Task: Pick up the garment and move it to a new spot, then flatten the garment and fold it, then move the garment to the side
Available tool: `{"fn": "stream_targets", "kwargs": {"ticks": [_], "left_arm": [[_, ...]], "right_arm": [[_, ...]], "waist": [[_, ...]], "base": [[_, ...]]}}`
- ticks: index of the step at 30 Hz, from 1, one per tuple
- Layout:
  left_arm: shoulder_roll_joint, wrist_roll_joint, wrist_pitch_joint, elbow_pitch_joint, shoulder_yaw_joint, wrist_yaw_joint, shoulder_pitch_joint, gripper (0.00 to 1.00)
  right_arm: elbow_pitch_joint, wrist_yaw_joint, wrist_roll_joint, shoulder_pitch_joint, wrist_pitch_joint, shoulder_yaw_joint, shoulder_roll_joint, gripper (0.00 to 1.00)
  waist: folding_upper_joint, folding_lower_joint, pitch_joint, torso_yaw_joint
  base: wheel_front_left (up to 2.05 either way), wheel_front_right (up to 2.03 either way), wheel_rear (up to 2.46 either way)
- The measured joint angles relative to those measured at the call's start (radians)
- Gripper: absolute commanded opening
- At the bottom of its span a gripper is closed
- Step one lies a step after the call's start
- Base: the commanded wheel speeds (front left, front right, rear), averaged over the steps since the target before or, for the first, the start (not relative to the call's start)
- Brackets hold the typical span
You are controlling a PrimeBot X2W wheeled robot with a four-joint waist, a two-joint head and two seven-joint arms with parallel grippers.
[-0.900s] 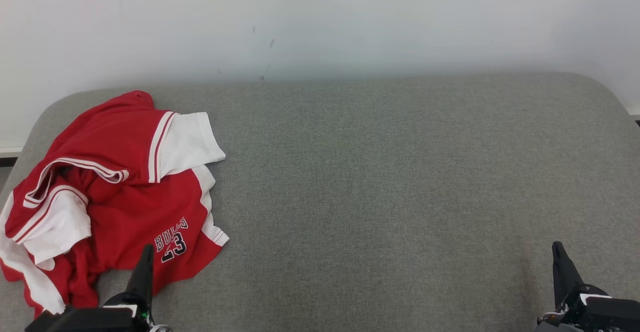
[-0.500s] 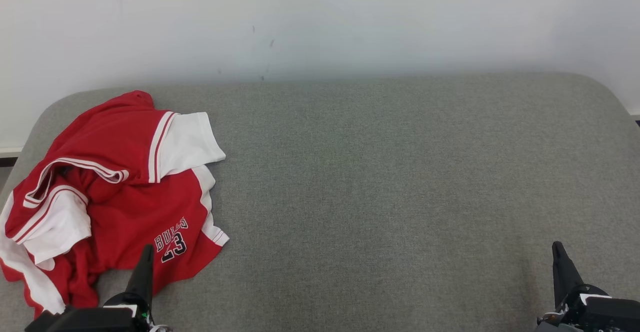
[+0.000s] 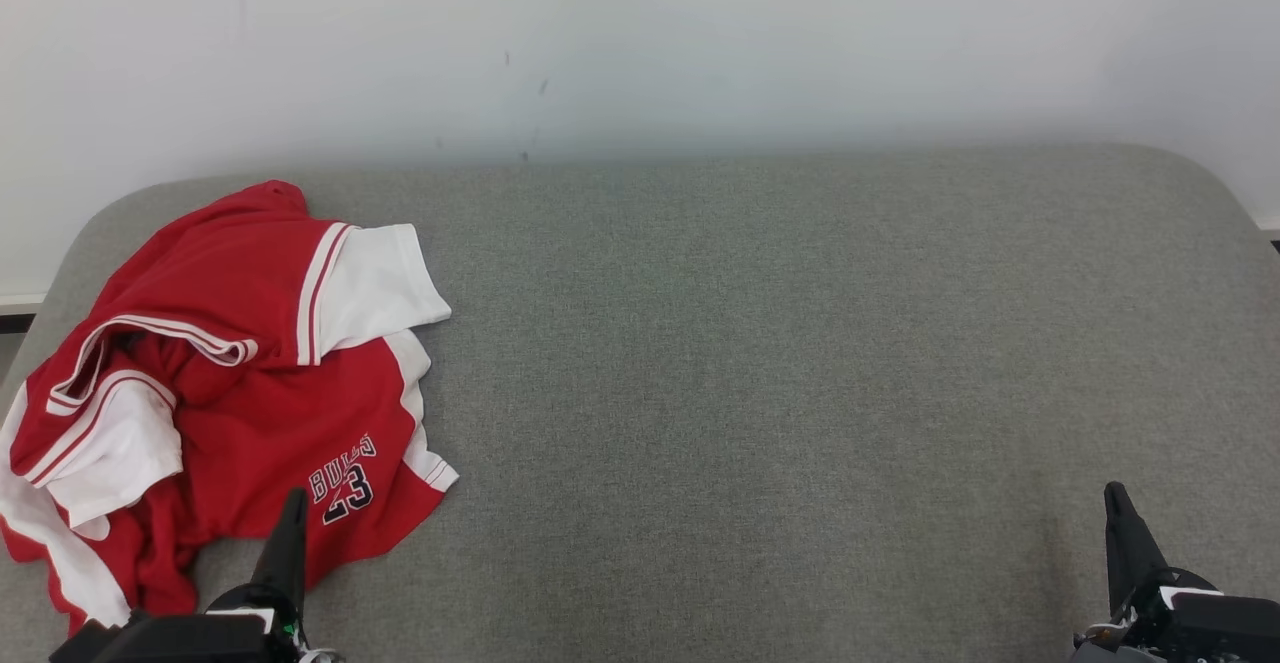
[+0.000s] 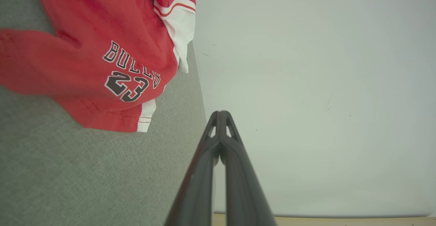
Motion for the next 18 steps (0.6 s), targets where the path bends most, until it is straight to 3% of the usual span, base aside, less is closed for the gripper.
{"fn": "stream_targets", "kwargs": {"ticks": [18], "left_arm": [[0.0, 0.0, 0.0, 0.0, 0.0, 0.0, 0.0, 0.0]], "right_arm": [[0.0, 0.0, 0.0, 0.0, 0.0, 0.0, 0.0, 0.0]], "waist": [[0.0, 0.0, 0.0, 0.0]], "base": [[0.0, 0.0, 0.0]]}}
